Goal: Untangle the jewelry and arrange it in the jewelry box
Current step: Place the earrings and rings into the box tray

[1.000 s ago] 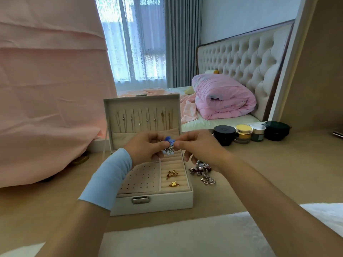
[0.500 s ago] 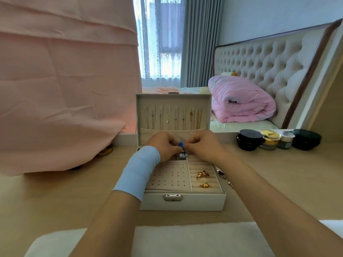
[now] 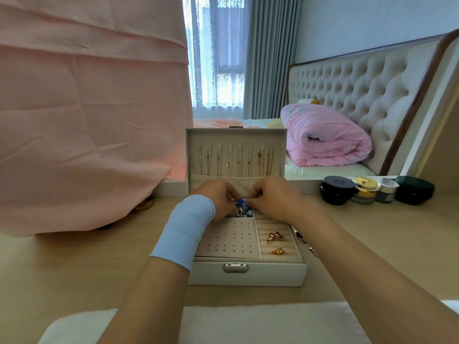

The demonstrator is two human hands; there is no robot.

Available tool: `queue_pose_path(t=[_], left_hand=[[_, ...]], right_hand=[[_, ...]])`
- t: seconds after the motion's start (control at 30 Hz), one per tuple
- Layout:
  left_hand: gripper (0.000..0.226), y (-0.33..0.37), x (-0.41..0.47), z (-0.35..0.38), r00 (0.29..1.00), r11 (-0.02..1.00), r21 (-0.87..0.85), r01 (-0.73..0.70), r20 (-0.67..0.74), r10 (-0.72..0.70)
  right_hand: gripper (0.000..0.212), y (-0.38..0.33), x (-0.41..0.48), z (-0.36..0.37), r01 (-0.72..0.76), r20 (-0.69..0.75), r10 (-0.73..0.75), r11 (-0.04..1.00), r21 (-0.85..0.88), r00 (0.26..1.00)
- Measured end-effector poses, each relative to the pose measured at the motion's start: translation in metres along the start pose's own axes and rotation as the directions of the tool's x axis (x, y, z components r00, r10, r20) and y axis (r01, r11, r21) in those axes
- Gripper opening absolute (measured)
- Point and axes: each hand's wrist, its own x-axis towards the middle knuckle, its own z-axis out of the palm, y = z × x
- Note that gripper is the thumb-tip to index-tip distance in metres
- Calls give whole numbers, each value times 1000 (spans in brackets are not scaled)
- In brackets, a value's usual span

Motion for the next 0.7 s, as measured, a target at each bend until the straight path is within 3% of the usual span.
queue_pose_path(t=[0.2,0.37,0.6,0.7], left_hand=[[13,2,0,-6,1000,996,90,11,14,-12],[17,-1,2,2,998,992,126,24,62,-32],[13,-1,5,5,998,999,39,1,63,-3],[14,2,5,8,998,1000,13,-28,65,27]], right_hand=[[19,-2,-6,4,82,111,-68,988,-128,991],[18,-4,-5,0,48,59,-48,999,2,997],[14,0,-6,2,73,51,-69,994,-79,996],[17,4,-7,-2,63,46,-62,998,-18,997]])
